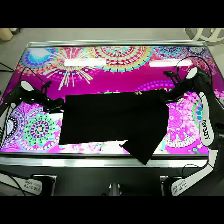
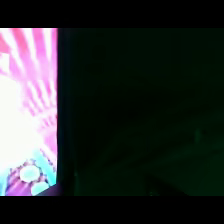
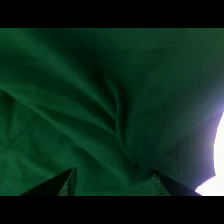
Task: Fold the shirts.
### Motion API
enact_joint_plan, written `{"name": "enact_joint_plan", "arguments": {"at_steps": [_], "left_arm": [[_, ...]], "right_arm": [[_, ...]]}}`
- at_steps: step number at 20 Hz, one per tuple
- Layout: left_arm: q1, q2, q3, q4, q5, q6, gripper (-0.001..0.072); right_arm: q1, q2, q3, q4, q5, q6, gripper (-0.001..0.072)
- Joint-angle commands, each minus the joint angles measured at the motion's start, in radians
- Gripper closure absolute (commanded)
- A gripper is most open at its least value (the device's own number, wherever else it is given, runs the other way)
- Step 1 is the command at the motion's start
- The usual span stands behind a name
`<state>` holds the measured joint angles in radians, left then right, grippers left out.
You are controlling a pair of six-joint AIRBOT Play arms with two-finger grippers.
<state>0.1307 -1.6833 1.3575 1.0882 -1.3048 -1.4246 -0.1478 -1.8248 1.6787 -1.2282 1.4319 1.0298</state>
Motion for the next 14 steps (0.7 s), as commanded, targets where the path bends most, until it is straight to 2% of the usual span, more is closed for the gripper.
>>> {"name": "enact_joint_plan", "arguments": {"at_steps": [1,5,9,11,14], "left_arm": [[0.043,0.029,0.071,0.023,-0.134,-0.012,0.0202],[0.106,0.171,-0.038,0.138,-0.171,-0.038,0.0256],[0.097,0.351,-0.473,0.144,-0.089,0.008,0.0254],[0.094,0.414,-0.626,0.143,-0.009,0.012,0.0254],[0.092,0.419,-0.703,0.129,0.043,0.015,0.0254]], "right_arm": [[-0.039,0.073,0.017,-0.023,0.073,-0.006,0.0215],[-0.187,0.169,-0.045,-0.077,0.246,-0.040,0.0226],[-0.246,0.315,-0.367,-0.108,0.194,-0.083,0.0227],[-0.246,0.336,-0.414,-0.105,0.167,-0.081,0.0227],[-0.246,0.337,-0.414,-0.072,0.166,-0.084,0.0227]]}}
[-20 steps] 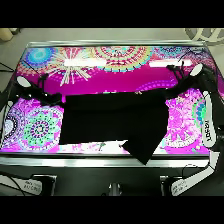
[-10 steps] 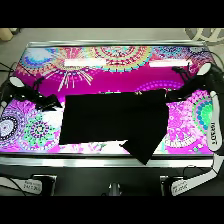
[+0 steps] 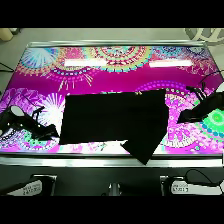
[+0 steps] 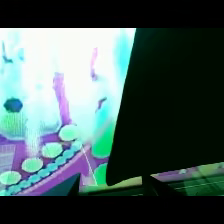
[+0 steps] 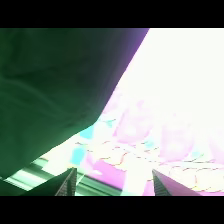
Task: Fold the shirts.
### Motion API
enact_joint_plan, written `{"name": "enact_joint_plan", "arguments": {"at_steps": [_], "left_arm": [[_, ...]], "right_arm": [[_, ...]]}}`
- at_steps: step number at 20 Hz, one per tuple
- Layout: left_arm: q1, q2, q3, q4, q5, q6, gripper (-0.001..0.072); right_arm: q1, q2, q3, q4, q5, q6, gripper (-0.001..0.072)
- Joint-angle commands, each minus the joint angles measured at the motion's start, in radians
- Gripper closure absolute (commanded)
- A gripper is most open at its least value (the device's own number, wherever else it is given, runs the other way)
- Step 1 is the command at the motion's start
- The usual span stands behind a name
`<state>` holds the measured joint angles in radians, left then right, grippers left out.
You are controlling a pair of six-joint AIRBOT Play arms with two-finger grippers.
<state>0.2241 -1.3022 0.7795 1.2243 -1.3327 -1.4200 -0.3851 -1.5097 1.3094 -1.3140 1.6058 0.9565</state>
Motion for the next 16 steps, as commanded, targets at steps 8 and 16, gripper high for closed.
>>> {"name": "enact_joint_plan", "arguments": {"at_steps": [8,16], "left_arm": [[-0.069,0.037,-0.140,-0.184,0.224,-0.009,0.0345],[-0.144,0.041,-0.138,-0.182,0.306,-0.045,0.0684]], "right_arm": [[-0.009,0.076,-0.135,0.056,-0.040,-0.051,0.0224],[-0.009,0.233,-0.568,0.253,-0.254,-0.129,0.0184]]}}
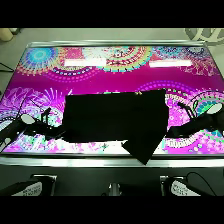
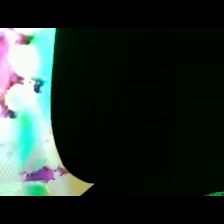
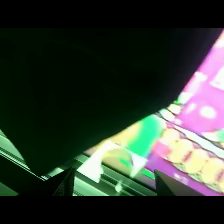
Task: Fold the shirts.
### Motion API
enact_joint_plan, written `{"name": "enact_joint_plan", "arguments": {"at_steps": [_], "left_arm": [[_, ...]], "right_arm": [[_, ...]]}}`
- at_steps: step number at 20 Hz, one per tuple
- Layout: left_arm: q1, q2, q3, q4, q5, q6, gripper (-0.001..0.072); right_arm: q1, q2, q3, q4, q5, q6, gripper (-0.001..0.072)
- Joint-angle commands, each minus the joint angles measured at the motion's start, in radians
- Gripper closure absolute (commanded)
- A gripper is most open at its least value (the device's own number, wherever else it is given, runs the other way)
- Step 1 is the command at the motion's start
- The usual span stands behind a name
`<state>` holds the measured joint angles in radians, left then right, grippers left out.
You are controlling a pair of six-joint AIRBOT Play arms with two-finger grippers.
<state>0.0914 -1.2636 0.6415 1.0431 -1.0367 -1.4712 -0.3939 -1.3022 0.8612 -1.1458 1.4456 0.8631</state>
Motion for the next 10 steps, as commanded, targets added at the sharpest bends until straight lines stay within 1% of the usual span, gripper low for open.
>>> {"name": "enact_joint_plan", "arguments": {"at_steps": [1,3,4,7,8,9,10], "left_arm": [[-0.012,0.004,0.000,0.000,0.003,0.006,0.0684],[-0.012,0.012,0.000,0.000,-0.004,0.006,0.0684],[-0.012,0.018,0.000,-0.001,-0.006,0.006,0.0684],[-0.012,0.034,0.000,-0.001,-0.006,0.005,0.0684],[-0.012,0.037,0.000,-0.001,-0.006,0.005,0.0684],[-0.012,0.038,0.000,-0.001,-0.009,0.005,0.0684],[-0.012,0.038,0.000,-0.001,-0.010,0.005,0.0684]], "right_arm": [[0.000,0.026,-0.147,0.089,-0.137,-0.034,0.0186],[0.000,0.025,-0.190,0.109,-0.201,-0.034,0.0194],[0.000,0.023,-0.206,0.123,-0.220,-0.034,0.0226],[0.000,-0.011,-0.242,0.174,-0.262,-0.048,0.0228],[0.000,-0.023,-0.249,0.200,-0.277,-0.056,0.0242],[0.000,-0.034,-0.249,0.220,-0.287,-0.063,0.0328],[0.000,-0.037,-0.248,0.234,-0.298,-0.064,0.0354]]}}
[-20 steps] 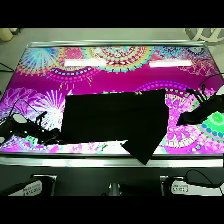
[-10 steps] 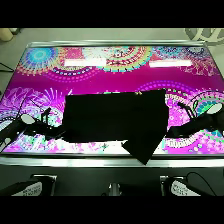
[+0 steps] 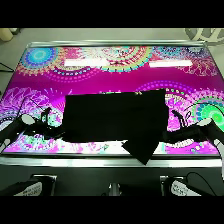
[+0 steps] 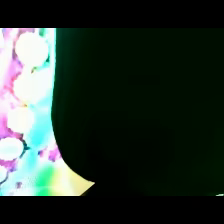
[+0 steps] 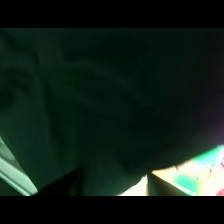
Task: Fold the shirts.
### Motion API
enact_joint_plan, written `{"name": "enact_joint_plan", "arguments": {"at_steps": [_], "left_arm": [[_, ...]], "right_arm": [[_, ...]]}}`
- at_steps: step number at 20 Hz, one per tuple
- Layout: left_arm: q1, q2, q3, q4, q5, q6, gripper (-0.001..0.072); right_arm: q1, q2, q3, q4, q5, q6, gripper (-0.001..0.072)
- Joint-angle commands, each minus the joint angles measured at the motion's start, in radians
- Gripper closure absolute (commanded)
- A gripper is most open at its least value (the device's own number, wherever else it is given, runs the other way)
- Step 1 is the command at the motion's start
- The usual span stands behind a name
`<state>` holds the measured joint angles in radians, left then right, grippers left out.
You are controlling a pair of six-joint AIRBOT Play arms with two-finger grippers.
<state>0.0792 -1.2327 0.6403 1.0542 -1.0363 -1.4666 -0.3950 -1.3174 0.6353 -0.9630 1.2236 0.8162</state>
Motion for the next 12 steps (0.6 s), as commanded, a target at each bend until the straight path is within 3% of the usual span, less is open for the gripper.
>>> {"name": "enact_joint_plan", "arguments": {"at_steps": [1,2,4,8,12], "left_arm": [[0.000,0.007,0.002,-0.012,-0.010,0.000,0.0684],[0.000,0.007,0.002,-0.012,-0.010,0.001,0.0684],[0.000,0.008,0.002,-0.012,-0.009,0.002,0.0684],[0.000,0.063,0.057,-0.012,-0.010,0.076,0.0685],[0.002,0.172,0.208,-0.008,-0.010,0.043,0.0688]], "right_arm": [[0.001,-0.022,-0.023,0.057,-0.083,-0.017,0.0412],[0.001,-0.022,-0.023,0.058,-0.083,-0.017,0.0454],[0.001,-0.021,-0.023,0.058,-0.083,-0.017,0.0693],[0.001,-0.003,0.075,0.058,0.009,-0.079,0.0696],[0.001,0.035,0.328,0.113,0.060,-0.043,0.0697]]}}
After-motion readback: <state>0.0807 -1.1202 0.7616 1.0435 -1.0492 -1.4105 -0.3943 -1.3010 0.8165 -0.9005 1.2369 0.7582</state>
